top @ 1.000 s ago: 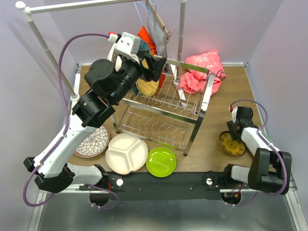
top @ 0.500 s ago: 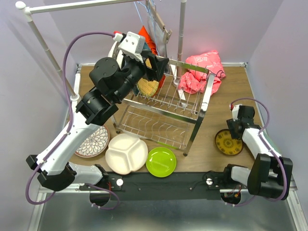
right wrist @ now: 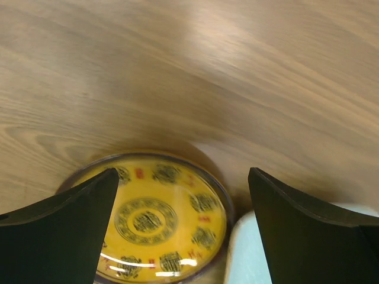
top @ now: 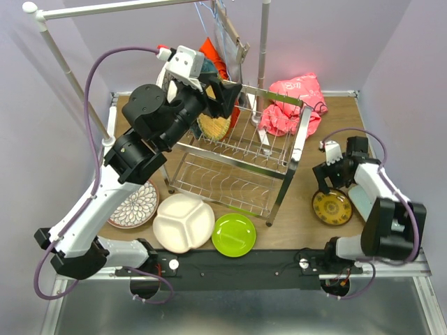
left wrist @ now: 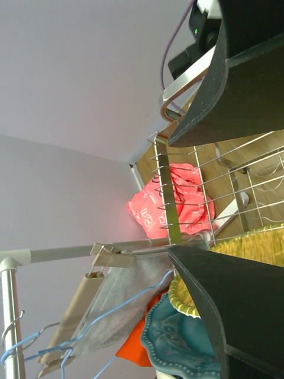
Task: Load the plates into the dish rack
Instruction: Grab a plate with the right arm
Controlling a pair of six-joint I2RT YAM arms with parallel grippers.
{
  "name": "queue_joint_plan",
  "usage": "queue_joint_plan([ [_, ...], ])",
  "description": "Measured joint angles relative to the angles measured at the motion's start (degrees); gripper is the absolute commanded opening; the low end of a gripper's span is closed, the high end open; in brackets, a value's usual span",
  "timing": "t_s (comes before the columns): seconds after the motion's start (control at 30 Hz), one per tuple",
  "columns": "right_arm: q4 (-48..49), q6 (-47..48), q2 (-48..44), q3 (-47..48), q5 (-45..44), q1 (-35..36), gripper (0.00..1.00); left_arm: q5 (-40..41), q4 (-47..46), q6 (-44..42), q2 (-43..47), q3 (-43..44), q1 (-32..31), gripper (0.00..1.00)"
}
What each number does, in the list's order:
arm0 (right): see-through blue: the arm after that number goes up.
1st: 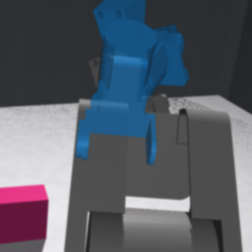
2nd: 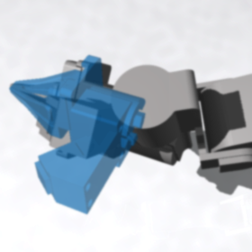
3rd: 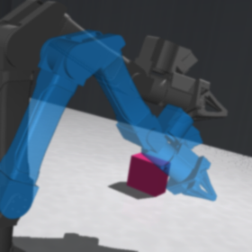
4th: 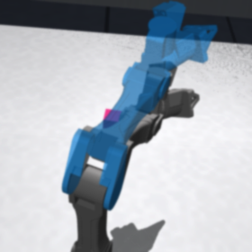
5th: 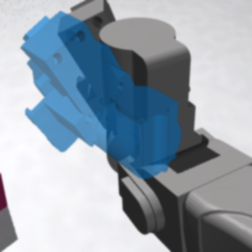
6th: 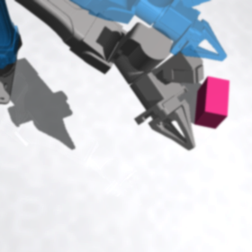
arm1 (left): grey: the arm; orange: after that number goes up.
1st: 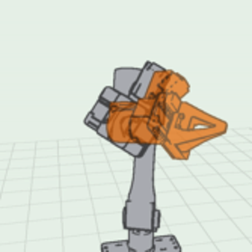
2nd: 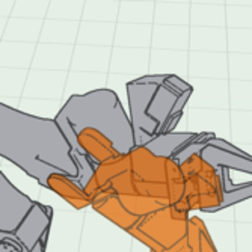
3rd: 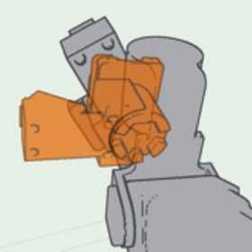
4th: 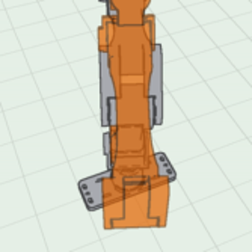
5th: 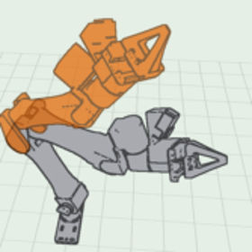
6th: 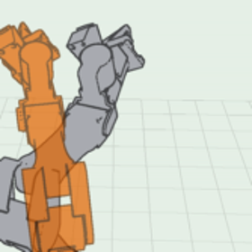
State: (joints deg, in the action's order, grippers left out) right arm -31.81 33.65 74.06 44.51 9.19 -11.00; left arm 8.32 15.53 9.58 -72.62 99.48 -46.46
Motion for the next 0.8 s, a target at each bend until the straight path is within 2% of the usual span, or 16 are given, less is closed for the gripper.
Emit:
queue_joint_plan([
  [0.1, -3.5, 3.65, 8.46, 3.61, 4.17, 0.0, 0.96, 0.0, 0.02, 0.26, 0.94, -0.24, 0.0, 0.77],
  [0.3, -11.1, 11.04, 16.79, 10.54, 10.86, -0.2, 0.87, 0.04, -0.2, 1.51, 4.2, -2.64, 0.0, 0.77],
  [0.47, -19.87, 19.63, 23.41, 18.93, 15.13, -1.33, 0.84, 0.7, -0.44, 2.58, 7.5, -6.16, 0.0, 0.77],
  [0.53, -22.14, 22.23, 25.4, 20.87, 16.0, -1.95, 0.83, 1.29, -0.48, 2.8, 8.41, -7.19, 0.0, 0.77],
  [0.6, -26.4, 26.86, 27.82, 23.45, 16.96, -3.15, 0.77, 1.73, -0.48, 2.95, 9.16, -7.98, 0.0, 0.77],
  [0.8, -34.56, 37.2, 33.27, 26.77, 17.18, -4.87, 0.74, 2.75, -0.52, 2.95, 9.66, -8.41, 0.0, 0.77],
])
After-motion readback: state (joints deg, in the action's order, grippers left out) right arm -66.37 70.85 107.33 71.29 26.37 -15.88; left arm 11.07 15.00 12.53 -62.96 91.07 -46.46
